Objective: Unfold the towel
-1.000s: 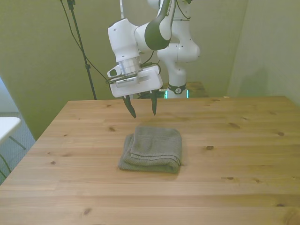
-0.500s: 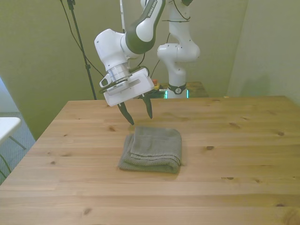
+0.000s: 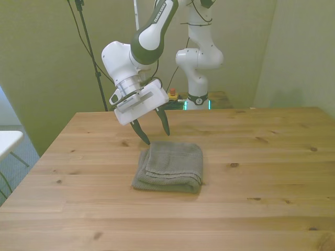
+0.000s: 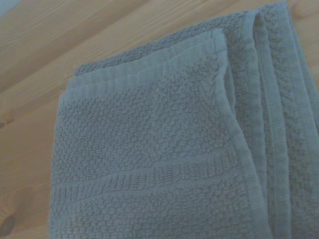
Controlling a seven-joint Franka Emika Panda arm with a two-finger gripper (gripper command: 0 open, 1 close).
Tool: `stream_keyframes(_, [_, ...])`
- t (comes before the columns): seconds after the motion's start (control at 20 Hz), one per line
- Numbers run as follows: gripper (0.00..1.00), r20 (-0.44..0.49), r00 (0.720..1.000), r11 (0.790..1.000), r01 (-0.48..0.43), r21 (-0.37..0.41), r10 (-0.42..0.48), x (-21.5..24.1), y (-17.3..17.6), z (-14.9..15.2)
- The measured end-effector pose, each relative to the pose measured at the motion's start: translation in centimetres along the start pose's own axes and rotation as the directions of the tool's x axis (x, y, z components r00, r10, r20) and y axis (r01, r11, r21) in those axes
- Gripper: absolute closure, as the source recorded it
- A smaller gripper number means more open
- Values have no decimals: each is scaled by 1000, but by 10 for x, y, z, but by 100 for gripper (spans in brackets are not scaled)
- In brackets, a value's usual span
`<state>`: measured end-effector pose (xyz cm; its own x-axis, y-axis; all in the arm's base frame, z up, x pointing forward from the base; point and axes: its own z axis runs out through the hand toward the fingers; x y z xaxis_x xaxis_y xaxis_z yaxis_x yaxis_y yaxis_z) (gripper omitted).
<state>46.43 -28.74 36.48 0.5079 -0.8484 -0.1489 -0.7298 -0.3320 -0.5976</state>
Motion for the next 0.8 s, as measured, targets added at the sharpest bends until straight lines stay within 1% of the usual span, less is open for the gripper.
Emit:
stream_keyframes(0.2, [0, 10, 1000, 1000, 4, -3, -4, -6, 3, 9])
stream_keyframes(0.5, [0, -6, 1000, 1000, 14, -7, -14, -9, 5, 14])
stream_keyframes(0.8, [0, -54, 998, 1000, 26, -6, -26, -5, 4, 13])
